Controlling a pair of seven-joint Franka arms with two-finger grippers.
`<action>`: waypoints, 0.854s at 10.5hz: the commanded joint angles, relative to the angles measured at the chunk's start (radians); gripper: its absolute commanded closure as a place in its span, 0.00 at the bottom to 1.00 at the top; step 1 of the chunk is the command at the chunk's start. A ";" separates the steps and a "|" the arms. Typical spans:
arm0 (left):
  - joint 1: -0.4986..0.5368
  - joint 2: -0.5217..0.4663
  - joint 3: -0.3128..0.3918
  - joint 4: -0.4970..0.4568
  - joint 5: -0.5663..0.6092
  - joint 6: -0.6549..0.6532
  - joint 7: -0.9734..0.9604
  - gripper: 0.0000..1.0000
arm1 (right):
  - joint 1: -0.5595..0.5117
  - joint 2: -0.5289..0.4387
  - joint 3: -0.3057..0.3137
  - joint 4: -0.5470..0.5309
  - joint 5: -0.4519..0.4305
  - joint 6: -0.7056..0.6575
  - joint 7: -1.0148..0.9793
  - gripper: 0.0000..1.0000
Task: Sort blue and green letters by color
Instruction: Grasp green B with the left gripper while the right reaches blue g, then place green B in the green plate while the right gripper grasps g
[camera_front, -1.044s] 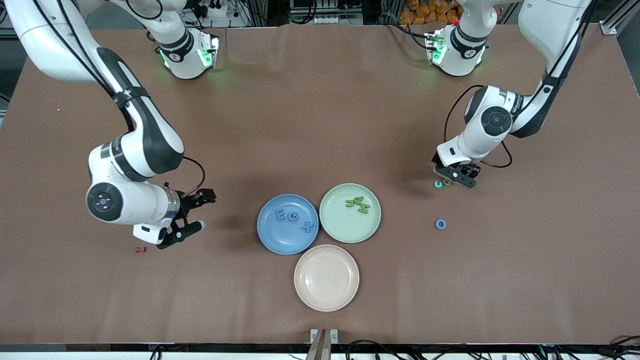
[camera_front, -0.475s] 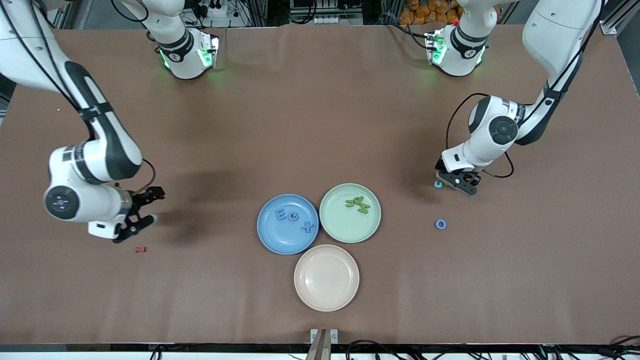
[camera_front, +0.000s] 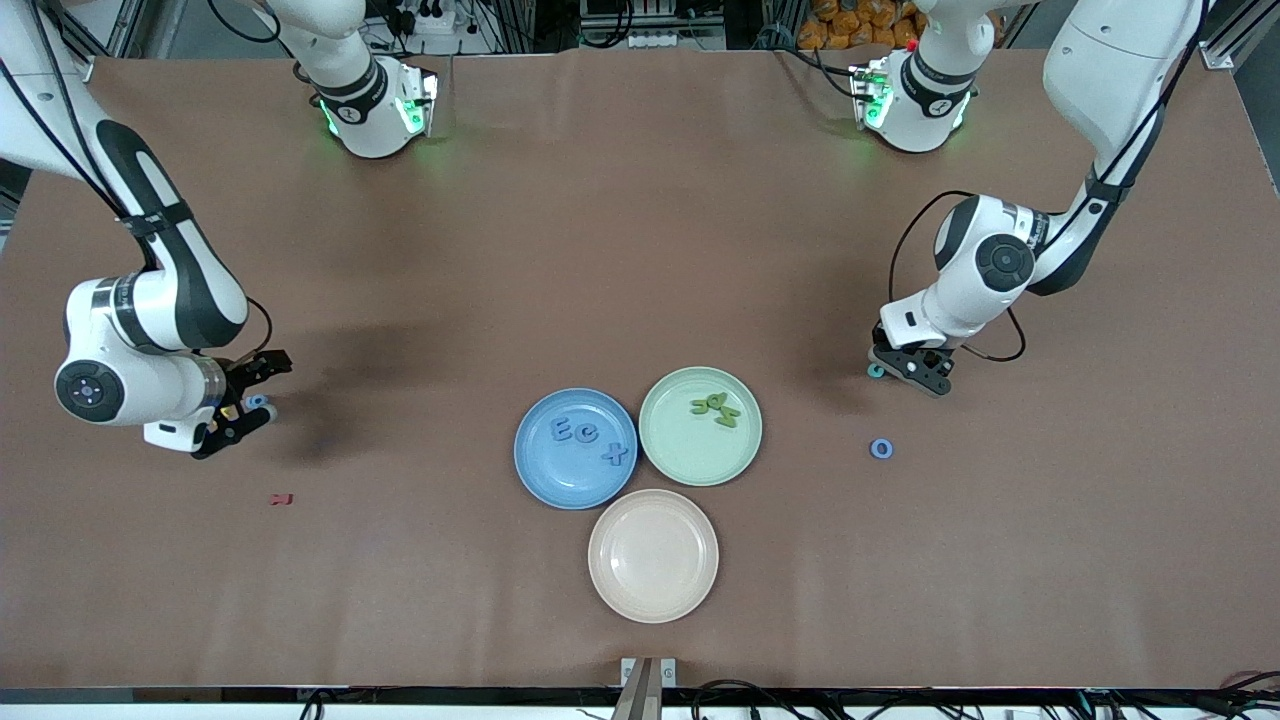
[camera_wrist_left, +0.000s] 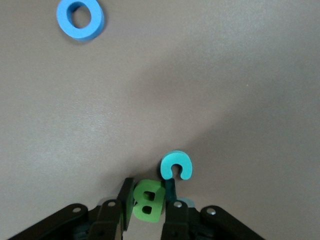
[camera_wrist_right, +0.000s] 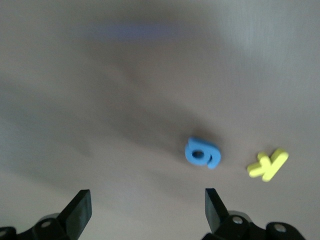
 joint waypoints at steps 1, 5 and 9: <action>0.011 -0.095 -0.006 0.031 0.003 -0.081 0.010 0.88 | -0.023 -0.019 -0.018 -0.053 -0.020 0.032 0.160 0.00; -0.001 -0.120 -0.093 0.180 -0.032 -0.241 -0.080 1.00 | -0.104 -0.046 -0.015 -0.140 -0.018 0.266 0.209 0.00; -0.145 0.036 -0.127 0.407 -0.037 -0.243 -0.410 1.00 | -0.092 -0.100 -0.012 -0.265 -0.018 0.422 0.420 0.00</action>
